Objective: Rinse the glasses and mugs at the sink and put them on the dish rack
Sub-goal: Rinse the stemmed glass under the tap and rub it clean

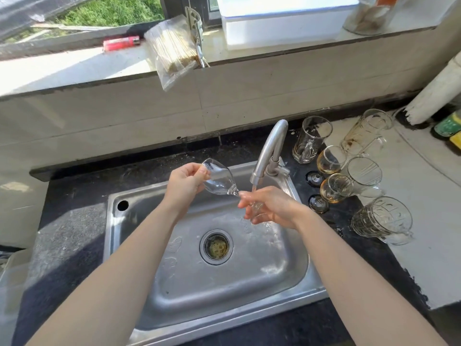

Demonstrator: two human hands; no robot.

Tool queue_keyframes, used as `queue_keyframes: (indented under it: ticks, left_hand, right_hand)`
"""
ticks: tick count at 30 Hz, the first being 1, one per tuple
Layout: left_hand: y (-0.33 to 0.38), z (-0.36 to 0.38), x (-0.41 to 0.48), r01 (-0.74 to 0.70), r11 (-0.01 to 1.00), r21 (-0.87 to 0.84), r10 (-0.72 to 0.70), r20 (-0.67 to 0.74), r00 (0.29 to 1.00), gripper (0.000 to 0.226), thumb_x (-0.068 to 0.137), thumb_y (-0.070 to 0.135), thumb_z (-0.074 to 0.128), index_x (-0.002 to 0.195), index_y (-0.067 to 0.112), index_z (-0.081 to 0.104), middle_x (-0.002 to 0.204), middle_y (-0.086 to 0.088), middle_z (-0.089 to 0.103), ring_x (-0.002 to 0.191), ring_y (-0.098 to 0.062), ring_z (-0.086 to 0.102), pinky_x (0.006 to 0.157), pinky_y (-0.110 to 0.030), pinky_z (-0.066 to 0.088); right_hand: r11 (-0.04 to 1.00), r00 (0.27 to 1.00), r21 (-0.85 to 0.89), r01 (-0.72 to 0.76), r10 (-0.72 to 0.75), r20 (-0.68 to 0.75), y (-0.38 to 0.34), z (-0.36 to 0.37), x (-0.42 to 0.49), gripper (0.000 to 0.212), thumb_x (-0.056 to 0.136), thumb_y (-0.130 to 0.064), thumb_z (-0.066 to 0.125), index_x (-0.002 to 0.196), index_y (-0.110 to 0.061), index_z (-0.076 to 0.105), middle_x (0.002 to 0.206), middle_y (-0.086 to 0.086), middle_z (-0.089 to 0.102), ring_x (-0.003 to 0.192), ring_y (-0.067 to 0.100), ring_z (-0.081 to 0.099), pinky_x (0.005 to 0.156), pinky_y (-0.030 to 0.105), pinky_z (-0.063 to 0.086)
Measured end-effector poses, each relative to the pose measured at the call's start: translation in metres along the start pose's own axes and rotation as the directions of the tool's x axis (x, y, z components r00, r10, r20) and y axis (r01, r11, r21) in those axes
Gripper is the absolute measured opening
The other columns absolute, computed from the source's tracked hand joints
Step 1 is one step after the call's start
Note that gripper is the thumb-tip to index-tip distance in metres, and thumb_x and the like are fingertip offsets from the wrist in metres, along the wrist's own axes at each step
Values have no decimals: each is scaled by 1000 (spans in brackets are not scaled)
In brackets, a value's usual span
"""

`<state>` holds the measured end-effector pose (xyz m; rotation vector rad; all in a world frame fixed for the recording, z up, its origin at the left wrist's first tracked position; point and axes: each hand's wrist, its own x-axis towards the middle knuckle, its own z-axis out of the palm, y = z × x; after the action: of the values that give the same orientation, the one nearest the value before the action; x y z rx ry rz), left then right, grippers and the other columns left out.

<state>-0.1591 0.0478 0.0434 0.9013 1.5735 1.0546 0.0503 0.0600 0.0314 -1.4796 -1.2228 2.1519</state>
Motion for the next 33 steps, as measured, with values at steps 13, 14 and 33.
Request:
queue_keyframes:
  ticks: [13, 14, 33]
  left_hand:
    - [-15, 64, -3, 241, 925, -292, -190, 193, 963, 62, 91, 13, 64, 134, 38, 27, 117, -5, 59, 93, -23, 64, 89, -40, 52]
    - [-19, 71, -5, 258, 913, -317, -217, 159, 963, 72, 88, 11, 67, 138, 37, 22, 124, -8, 55, 93, -24, 64, 87, -41, 54]
    - [-28, 122, -6, 288, 899, -329, -325, -63, 944, 50, 74, 8, 72, 115, 15, 46, 84, -2, 60, 61, -15, 56, 54, -29, 46]
  right_hand:
    - [695, 953, -719, -6, -214, -214, 6, 11, -7, 38, 99, -35, 41, 70, -16, 57, 72, 2, 71, 71, 18, 68, 68, 33, 53]
    - [645, 950, -764, -24, -223, -218, 9, 11, -9, 37, 99, -35, 40, 70, -17, 55, 76, 4, 72, 75, 21, 66, 72, 35, 53]
    - [847, 937, -529, -56, -138, -320, 35, 0, -46, 31, 97, -24, 48, 69, -12, 57, 66, 5, 67, 64, 19, 66, 46, 22, 42]
